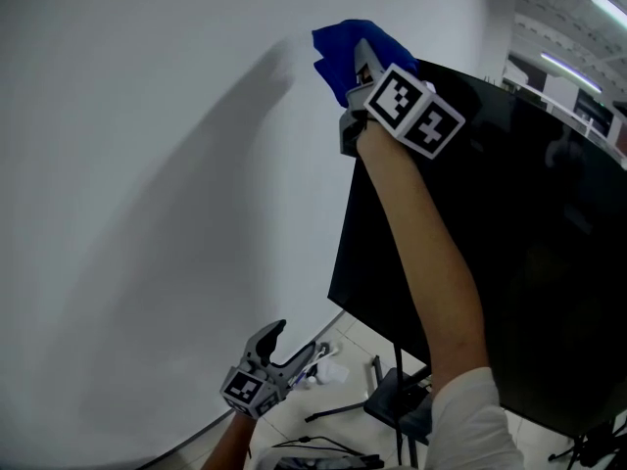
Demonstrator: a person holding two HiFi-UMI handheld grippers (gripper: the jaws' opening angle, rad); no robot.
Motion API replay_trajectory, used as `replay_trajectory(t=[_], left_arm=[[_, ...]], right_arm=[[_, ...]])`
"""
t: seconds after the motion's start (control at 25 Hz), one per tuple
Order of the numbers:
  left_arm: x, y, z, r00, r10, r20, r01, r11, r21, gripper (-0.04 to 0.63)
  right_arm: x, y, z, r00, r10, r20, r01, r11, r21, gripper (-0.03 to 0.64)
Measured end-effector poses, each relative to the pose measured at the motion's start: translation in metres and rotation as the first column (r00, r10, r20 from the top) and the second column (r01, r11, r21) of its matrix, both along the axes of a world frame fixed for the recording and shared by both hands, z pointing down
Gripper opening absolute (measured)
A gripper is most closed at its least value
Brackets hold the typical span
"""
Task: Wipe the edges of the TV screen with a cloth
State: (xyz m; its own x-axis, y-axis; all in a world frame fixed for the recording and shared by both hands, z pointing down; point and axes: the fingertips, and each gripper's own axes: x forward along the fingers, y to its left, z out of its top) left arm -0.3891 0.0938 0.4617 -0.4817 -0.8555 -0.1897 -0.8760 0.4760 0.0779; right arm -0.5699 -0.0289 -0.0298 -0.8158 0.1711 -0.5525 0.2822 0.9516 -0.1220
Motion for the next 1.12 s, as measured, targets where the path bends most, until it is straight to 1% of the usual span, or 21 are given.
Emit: replay_trajectory(t=[0.08, 0.12, 0.2, 0.32, 0.44, 0.52, 0.68, 0.72, 0.8, 0.88, 0.96, 1.04, 1.08, 1.12], left_arm=[[0.01, -0.002, -0.008, 1.0, 0.012, -0.028, -0.012, 1.0, 0.02, 0.307], [0.012, 0.0, -0.004, 0.999, 0.021, -0.025, -0.021, 1.0, 0.014, 0.307], [0.017, 0.004, 0.005, 0.999, 0.042, -0.012, -0.042, 0.999, -0.005, 0.307], [0.031, -0.009, 0.009, 0.996, 0.087, -0.021, -0.087, 0.996, -0.009, 0.307], [0.054, -0.044, -0.001, 0.985, 0.167, -0.052, -0.168, 0.986, 0.001, 0.307], [0.07, -0.073, -0.006, 0.967, 0.248, -0.054, -0.249, 0.968, -0.004, 0.307], [0.097, -0.122, -0.001, 0.921, 0.388, -0.023, -0.389, 0.921, -0.026, 0.307], [0.102, -0.129, -0.003, 0.908, 0.419, -0.031, -0.42, 0.907, -0.023, 0.307], [0.107, -0.142, -0.006, 0.876, 0.48, -0.044, -0.481, 0.876, -0.021, 0.307], [0.125, -0.164, 0.001, 0.843, 0.538, -0.031, -0.539, 0.842, -0.037, 0.307], [0.174, -0.205, -0.001, 0.797, 0.604, -0.028, -0.604, 0.796, -0.043, 0.307], [0.226, -0.245, -0.002, 0.741, 0.672, -0.019, -0.672, 0.74, -0.045, 0.307], [0.237, -0.258, 0.003, 0.718, 0.697, -0.005, -0.696, 0.716, -0.049, 0.307], [0.238, -0.263, 0.009, 0.698, 0.716, 0.007, -0.715, 0.697, -0.054, 0.307]], right_arm=[[0.024, -0.007, -0.011, 0.999, 0.013, 0.037, -0.012, 1.0, -0.012, 0.086], [0.036, -0.008, -0.014, 0.999, 0.011, 0.045, -0.01, 1.0, -0.026, 0.086], [0.056, -0.013, -0.011, 0.999, -0.009, 0.034, 0.011, 0.997, -0.077, 0.086], [0.088, -0.034, -0.001, 1.0, -0.025, 0.01, 0.027, 0.99, -0.141, 0.086], [0.127, -0.072, 0.001, 1.0, 0.0, 0.012, 0.002, 0.988, -0.153, 0.086], [0.16, -0.098, 0.001, 0.999, 0.037, 0.013, -0.034, 0.987, -0.157, 0.086], [0.213, -0.134, 0.0, 0.994, 0.109, 0.012, -0.106, 0.983, -0.153, 0.086], [0.221, -0.139, -0.001, 0.992, 0.127, 0.013, -0.123, 0.981, -0.151, 0.086], [0.236, -0.148, -0.002, 0.988, 0.152, 0.027, -0.146, 0.976, -0.164, 0.086], [0.268, -0.17, -0.003, 0.983, 0.179, 0.049, -0.166, 0.967, -0.195, 0.087], [0.336, -0.215, -0.007, 0.966, 0.252, 0.06, -0.234, 0.948, -0.214, 0.087], [0.409, -0.262, -0.012, 0.935, 0.346, 0.071, -0.323, 0.919, -0.224, 0.087], [0.432, -0.277, -0.014, 0.917, 0.391, 0.075, -0.366, 0.903, -0.227, 0.087], [0.444, -0.285, -0.014, 0.9, 0.429, 0.075, -0.403, 0.886, -0.229, 0.087]])
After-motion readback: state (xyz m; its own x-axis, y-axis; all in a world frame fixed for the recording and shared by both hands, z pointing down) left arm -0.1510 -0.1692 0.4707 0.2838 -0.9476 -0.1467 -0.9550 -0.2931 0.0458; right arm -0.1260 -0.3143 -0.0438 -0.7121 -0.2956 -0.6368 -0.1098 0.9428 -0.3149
